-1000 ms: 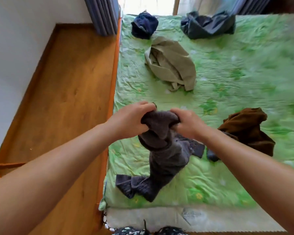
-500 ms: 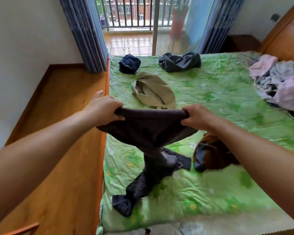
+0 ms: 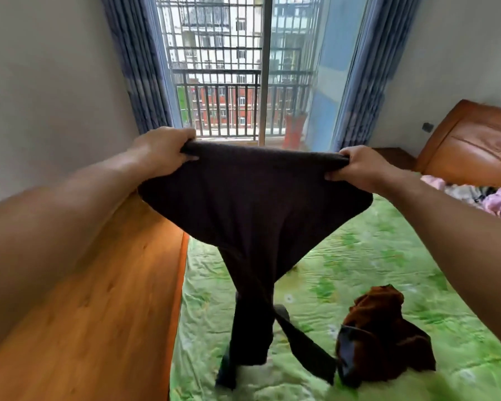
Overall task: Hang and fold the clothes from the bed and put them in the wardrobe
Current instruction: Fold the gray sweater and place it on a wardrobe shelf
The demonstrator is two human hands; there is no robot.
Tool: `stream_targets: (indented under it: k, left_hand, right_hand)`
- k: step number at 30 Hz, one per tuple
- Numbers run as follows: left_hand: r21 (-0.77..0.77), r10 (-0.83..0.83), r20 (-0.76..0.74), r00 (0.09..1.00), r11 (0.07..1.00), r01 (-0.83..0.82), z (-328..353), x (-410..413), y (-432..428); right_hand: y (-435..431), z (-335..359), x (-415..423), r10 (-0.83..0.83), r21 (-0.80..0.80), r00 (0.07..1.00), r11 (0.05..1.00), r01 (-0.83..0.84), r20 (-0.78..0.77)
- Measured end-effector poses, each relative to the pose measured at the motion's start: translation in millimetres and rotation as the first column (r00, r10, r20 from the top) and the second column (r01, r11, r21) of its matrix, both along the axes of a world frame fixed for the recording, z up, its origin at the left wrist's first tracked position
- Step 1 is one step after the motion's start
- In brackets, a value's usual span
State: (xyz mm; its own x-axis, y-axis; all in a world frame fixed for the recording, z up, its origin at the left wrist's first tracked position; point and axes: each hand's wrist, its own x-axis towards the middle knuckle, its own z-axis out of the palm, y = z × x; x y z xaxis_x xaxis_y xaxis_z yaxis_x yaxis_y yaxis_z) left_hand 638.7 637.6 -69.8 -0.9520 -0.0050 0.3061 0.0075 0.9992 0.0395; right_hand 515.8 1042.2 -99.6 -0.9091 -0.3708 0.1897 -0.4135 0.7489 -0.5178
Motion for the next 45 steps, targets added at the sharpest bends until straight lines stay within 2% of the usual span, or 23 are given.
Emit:
stream_targets:
  k: [3, 9, 13, 21, 26, 30, 33, 36, 40, 45]
  left_hand:
    - [-0.049, 0.008, -0.010, 1.000, 0.999, -0.009, 4, 0, -6]
    - [-0.108, -0.009, -0.117, 0.993, 0.994, -0.003, 19, -8, -13]
    - [-0.119, 0.011, -0.085, 0.996, 0.993, -0.021, 16, -20, -18]
    - [-0.116, 0.065, 0.121, 0.990, 0.992, -0.051, -27, -47, -14]
    - [-0.025, 0.044, 0.253, 0.966, 0.999, -0.039, -84, -62, -8]
    - [0.090, 0.002, 0.446, 0.895, 0.995, -0.047, -116, -75, -11]
    - [0.081, -0.013, 0.543, 0.840, 0.996, -0.037, -131, -86, -19]
    - [0.061, 0.042, 0.482, 0.875, 0.995, -0.081, -138, -99, -28]
    - [0.027, 0.163, 0.264, 0.951, 0.984, -0.176, -120, -129, -30]
    - [0.017, 0.225, 0.061, 0.972, 0.974, -0.226, -34, -173, -39]
  right_hand:
    - [1, 3, -4, 0.015, -0.079, 0.998, 0.997, -0.020, -0.063]
    - [7, 33, -21, 0.011, 0.140, 0.945, 0.989, 0.036, -0.326]
    - [9, 37, -34, 0.022, 0.234, 0.921, 0.969, 0.076, -0.390]
    - [13, -21, -61, 0.020, 0.351, 0.950, 0.932, 0.096, -0.312]
    - [14, -73, -84, 0.028, 0.397, 0.993, 0.917, 0.018, -0.112]
    - [11, -105, -98, 0.022, 0.403, 0.999, 0.914, -0.034, 0.033]
    - [6, -119, -107, 0.036, 0.438, 0.998, 0.897, -0.052, 0.045]
    - [-3, -121, -120, 0.018, 0.459, 0.999, 0.888, -0.032, 0.035]
    - [-29, -99, -147, -0.008, 0.475, 0.999, 0.879, 0.032, -0.052]
    - [-54, -18, -184, -0.020, 0.433, 0.958, 0.889, 0.147, -0.285]
